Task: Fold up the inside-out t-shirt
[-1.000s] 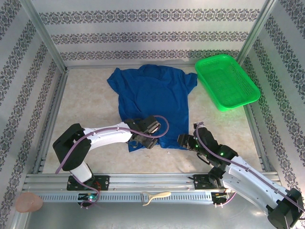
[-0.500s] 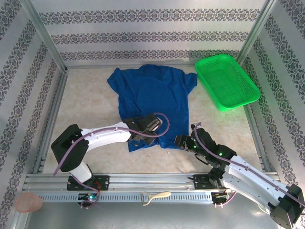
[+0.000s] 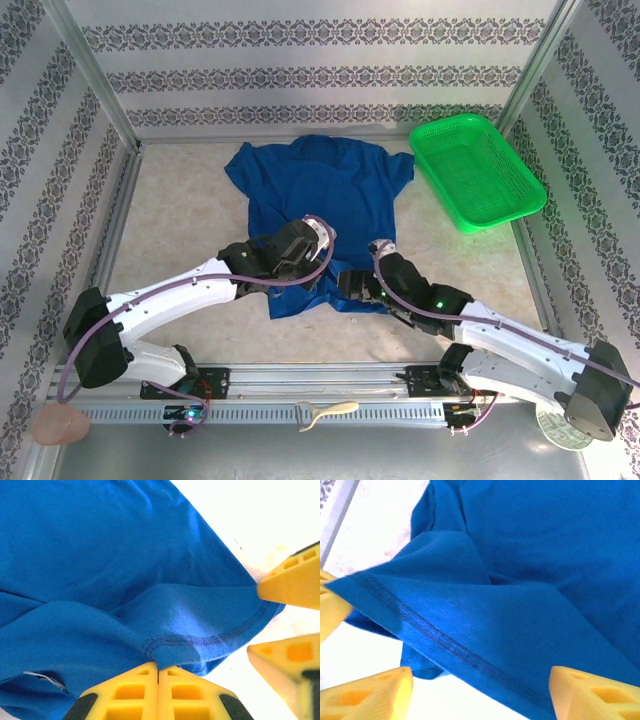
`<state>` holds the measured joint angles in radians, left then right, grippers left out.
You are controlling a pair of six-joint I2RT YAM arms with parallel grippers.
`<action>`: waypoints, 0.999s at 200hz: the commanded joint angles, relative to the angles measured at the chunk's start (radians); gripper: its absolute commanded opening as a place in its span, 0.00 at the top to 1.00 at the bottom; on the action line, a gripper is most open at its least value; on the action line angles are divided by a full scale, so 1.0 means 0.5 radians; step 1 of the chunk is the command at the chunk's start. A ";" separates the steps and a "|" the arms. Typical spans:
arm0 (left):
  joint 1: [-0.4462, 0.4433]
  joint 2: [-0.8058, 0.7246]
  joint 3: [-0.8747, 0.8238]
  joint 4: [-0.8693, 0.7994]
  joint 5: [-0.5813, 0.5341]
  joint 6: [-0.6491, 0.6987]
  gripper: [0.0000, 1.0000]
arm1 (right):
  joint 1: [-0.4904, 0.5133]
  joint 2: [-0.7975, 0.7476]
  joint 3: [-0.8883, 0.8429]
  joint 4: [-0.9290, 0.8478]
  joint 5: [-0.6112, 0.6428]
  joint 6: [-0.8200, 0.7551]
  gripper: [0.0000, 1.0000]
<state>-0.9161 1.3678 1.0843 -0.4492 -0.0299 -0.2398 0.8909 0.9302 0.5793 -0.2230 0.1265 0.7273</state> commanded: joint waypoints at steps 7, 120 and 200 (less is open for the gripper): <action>-0.005 -0.050 0.065 -0.065 0.015 -0.002 1.00 | 0.073 0.125 0.100 0.138 0.095 -0.393 0.22; -0.002 -0.212 -0.102 0.026 -0.021 0.033 0.82 | -0.027 0.507 0.303 0.294 0.313 -0.563 1.00; -0.079 -0.269 -0.565 0.604 0.011 0.217 0.22 | -0.129 0.398 0.353 0.190 0.140 -0.552 1.00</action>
<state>-0.9192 1.2137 0.8272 -0.2886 -0.0193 -0.1818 0.8391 1.1412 0.7322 -0.1036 0.2268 0.4599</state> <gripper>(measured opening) 0.758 0.058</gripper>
